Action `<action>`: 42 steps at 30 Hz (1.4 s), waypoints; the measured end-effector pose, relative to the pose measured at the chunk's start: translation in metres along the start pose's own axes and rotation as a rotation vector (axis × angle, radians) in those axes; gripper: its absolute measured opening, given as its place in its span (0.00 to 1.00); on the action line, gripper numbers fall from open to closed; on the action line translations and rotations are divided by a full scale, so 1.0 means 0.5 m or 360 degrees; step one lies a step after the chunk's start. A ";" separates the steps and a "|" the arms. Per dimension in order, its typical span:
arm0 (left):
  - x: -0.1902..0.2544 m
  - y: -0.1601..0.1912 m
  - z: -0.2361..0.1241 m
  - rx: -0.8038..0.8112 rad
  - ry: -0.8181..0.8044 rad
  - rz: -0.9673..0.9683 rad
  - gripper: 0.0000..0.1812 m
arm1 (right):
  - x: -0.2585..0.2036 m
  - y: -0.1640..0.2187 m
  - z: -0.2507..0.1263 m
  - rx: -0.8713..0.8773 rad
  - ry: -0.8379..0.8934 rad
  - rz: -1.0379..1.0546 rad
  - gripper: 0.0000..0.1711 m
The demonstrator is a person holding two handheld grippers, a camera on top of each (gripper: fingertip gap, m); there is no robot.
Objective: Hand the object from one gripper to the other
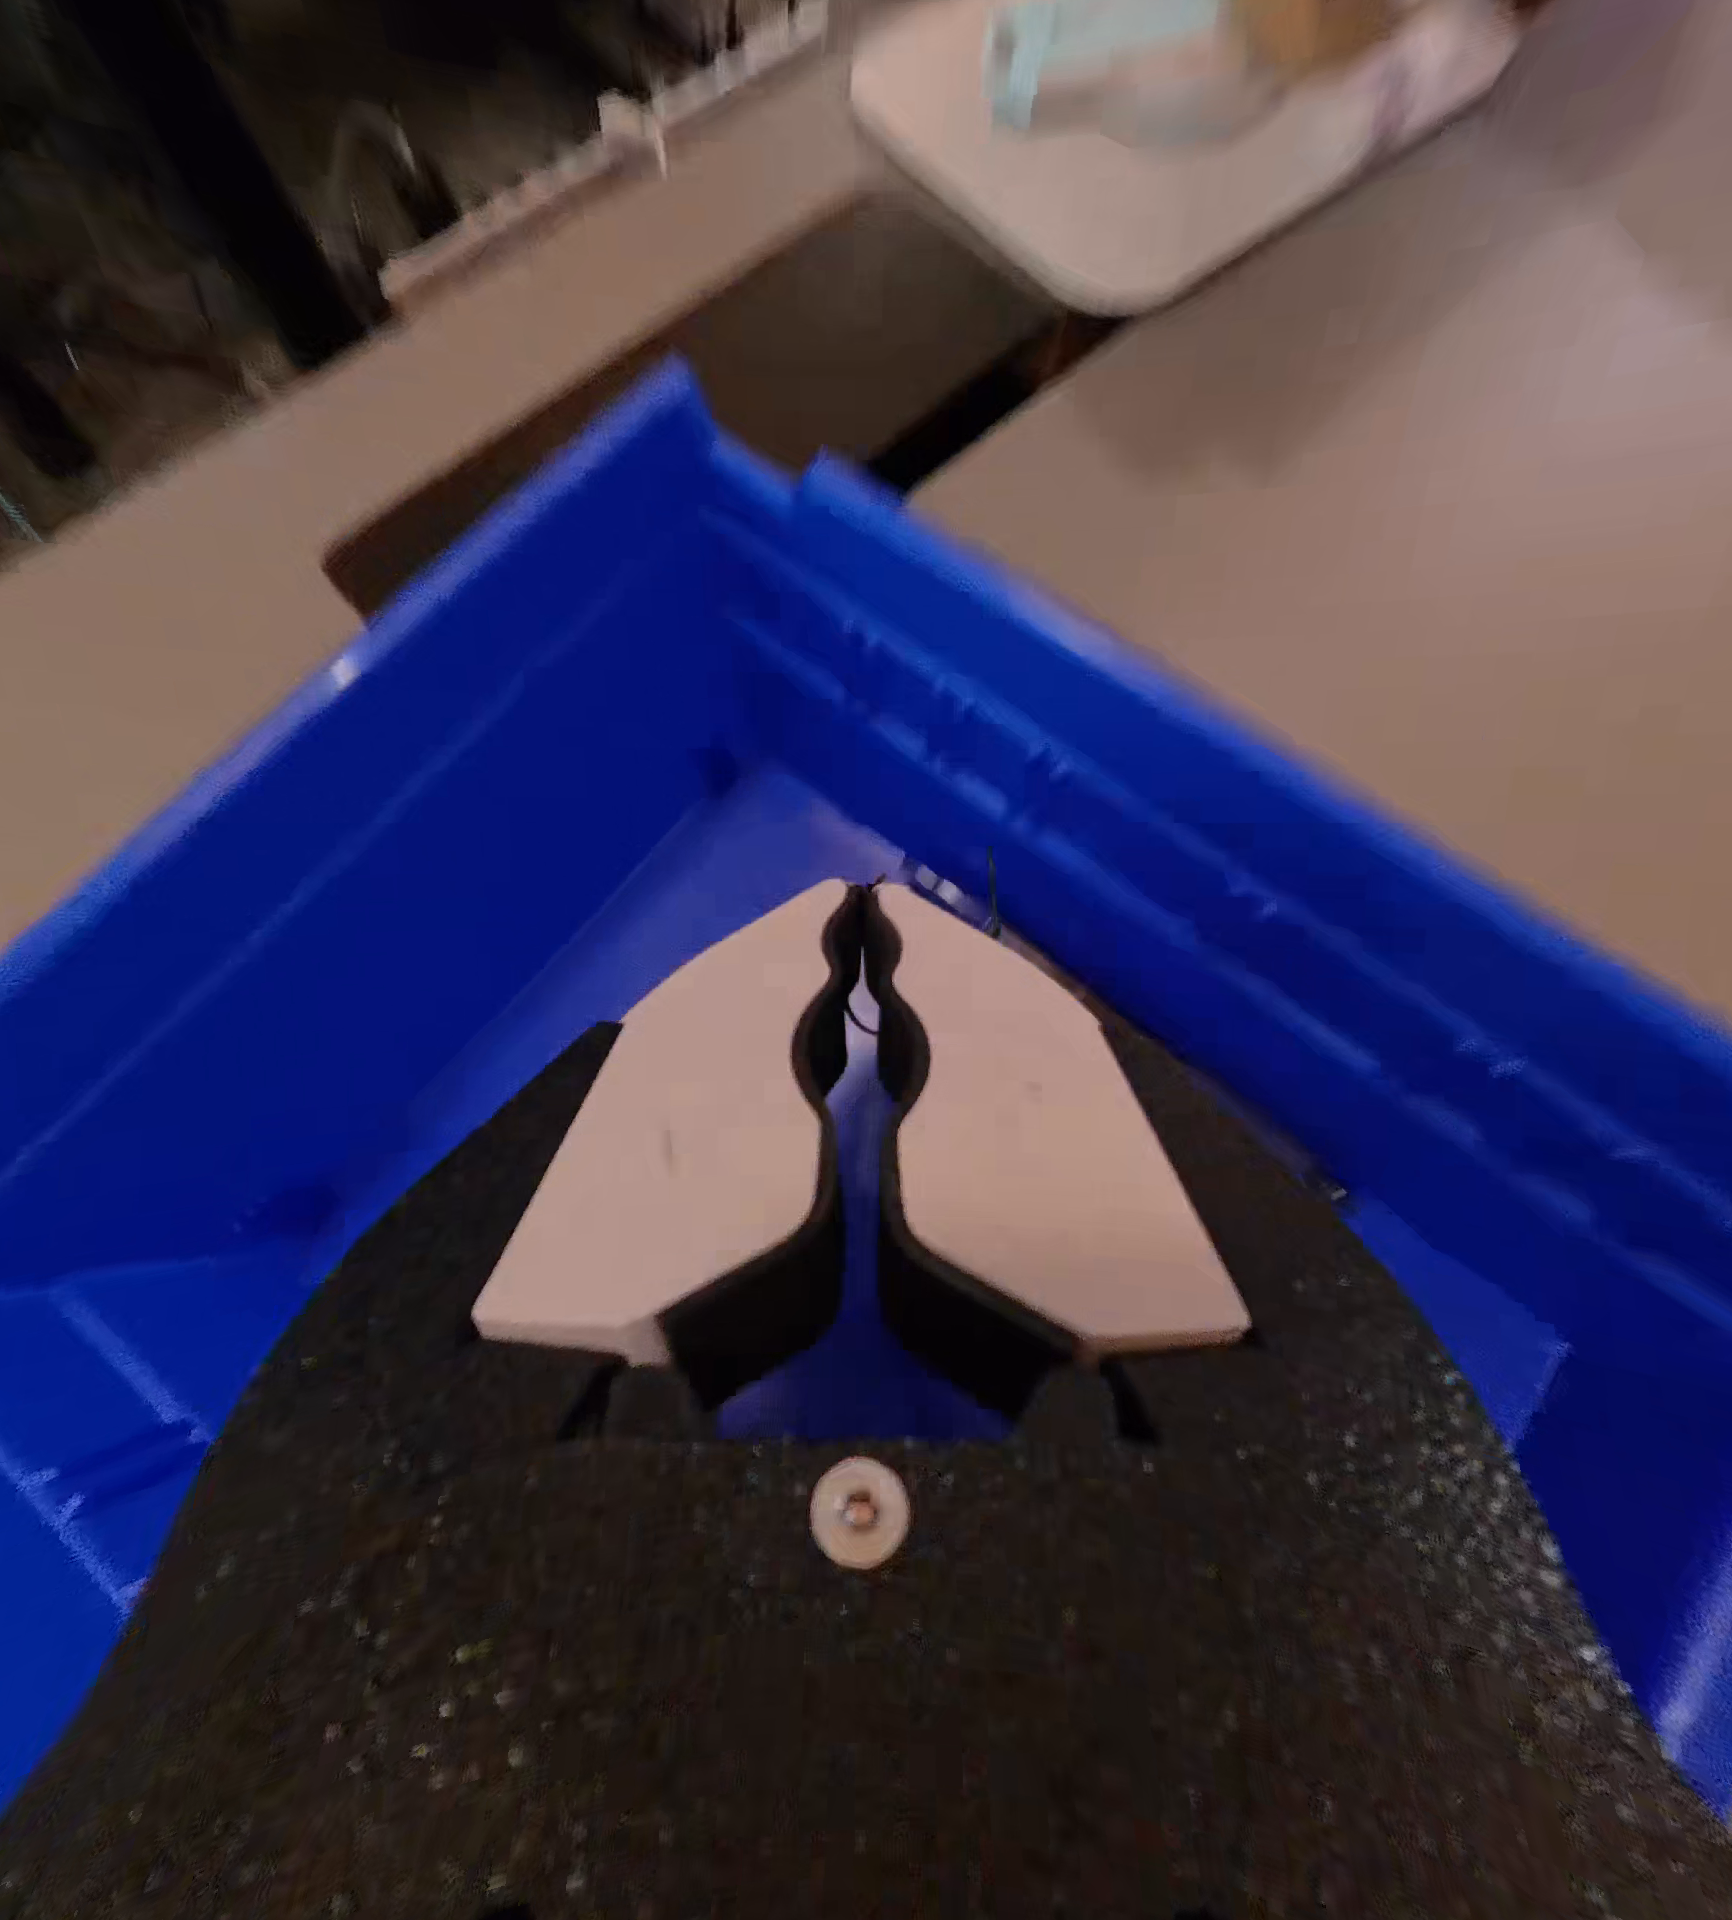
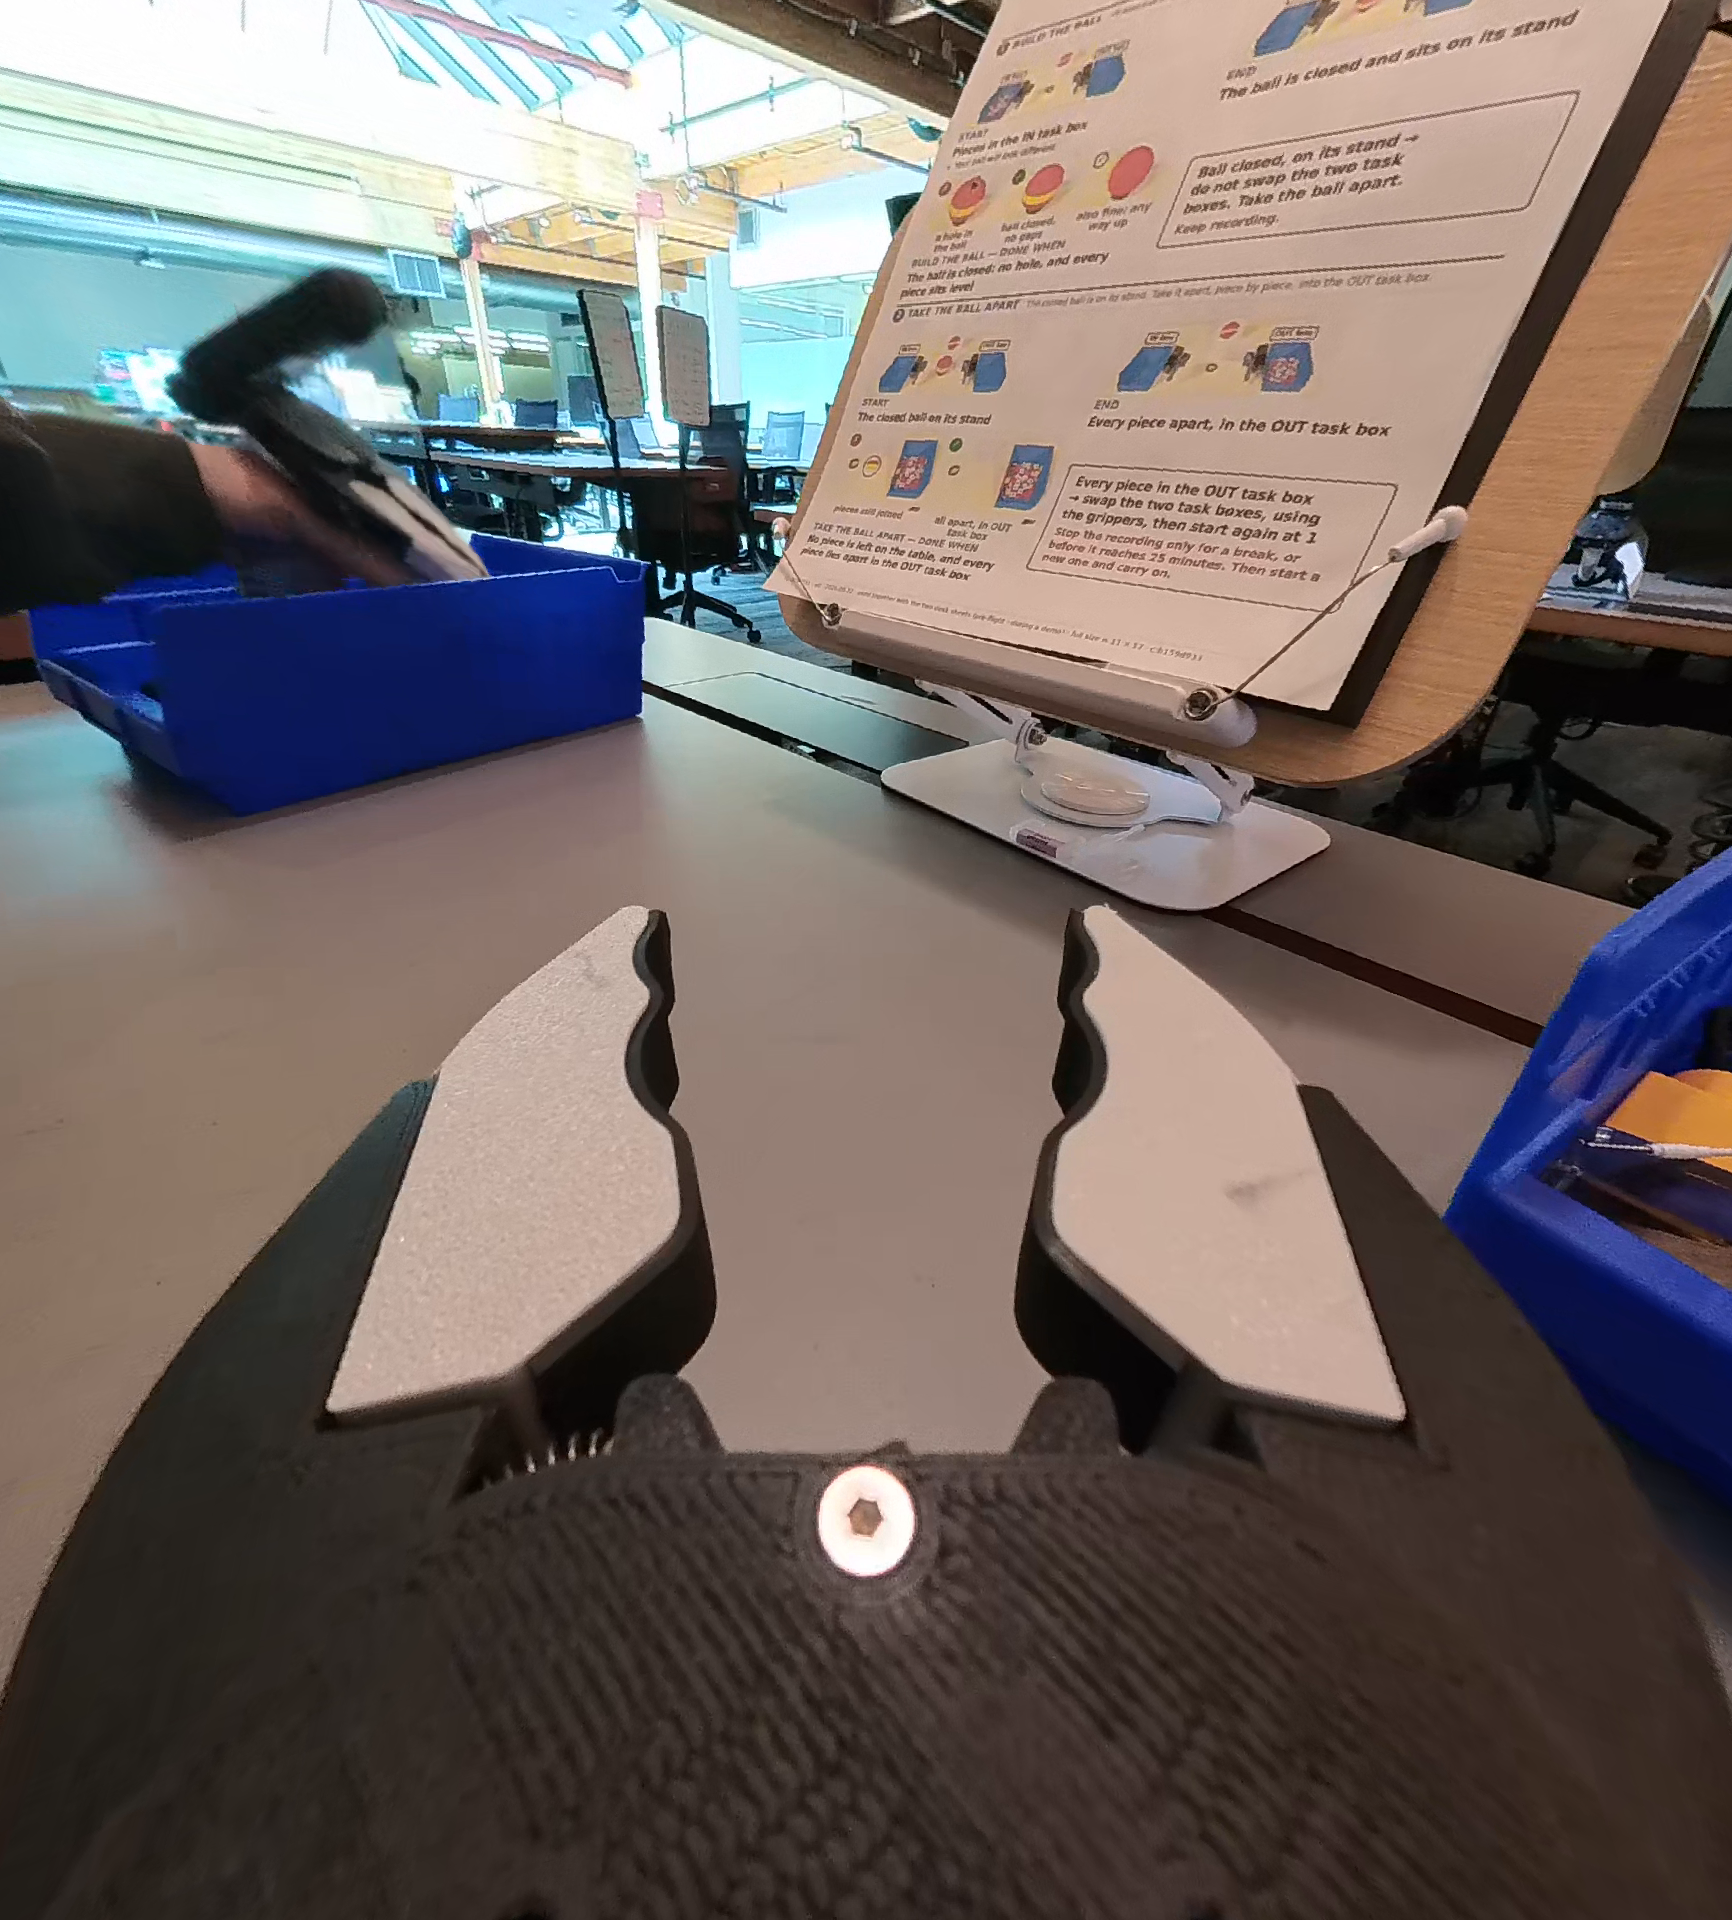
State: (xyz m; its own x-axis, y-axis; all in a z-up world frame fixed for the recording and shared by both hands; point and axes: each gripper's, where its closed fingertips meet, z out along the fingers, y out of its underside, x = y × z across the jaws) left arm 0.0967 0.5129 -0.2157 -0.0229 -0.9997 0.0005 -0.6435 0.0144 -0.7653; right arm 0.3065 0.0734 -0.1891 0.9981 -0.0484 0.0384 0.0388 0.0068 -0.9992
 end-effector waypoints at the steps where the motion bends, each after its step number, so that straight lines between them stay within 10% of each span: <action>1: 0.015 -0.030 -0.021 0.0114 0.0017 -0.0008 0.00 | -0.002 0.000 0.001 -0.0004 -0.0005 -0.0008 0.42; 10: 0.391 -0.262 -0.184 0.1116 0.0647 -0.0052 0.00 | -0.131 -0.016 0.037 0.0063 -0.0409 0.0195 0.43; 20: 0.792 -0.259 -0.046 0.1413 0.1606 -0.0279 0.00 | -0.287 -0.105 0.018 0.0383 -0.0964 0.0507 0.18; 42: 0.861 -0.232 0.025 0.1363 0.1683 -0.0244 0.00 | -0.293 -0.087 0.018 0.0311 -0.1085 0.0664 0.05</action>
State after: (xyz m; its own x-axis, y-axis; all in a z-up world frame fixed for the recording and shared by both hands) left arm 0.1713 0.0808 -0.1347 -0.8116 -0.4943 0.3114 -0.0311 -0.4957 -0.8679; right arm 0.1592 0.0893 -0.1512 0.7401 0.6133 -0.2760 -0.3967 0.0667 -0.9155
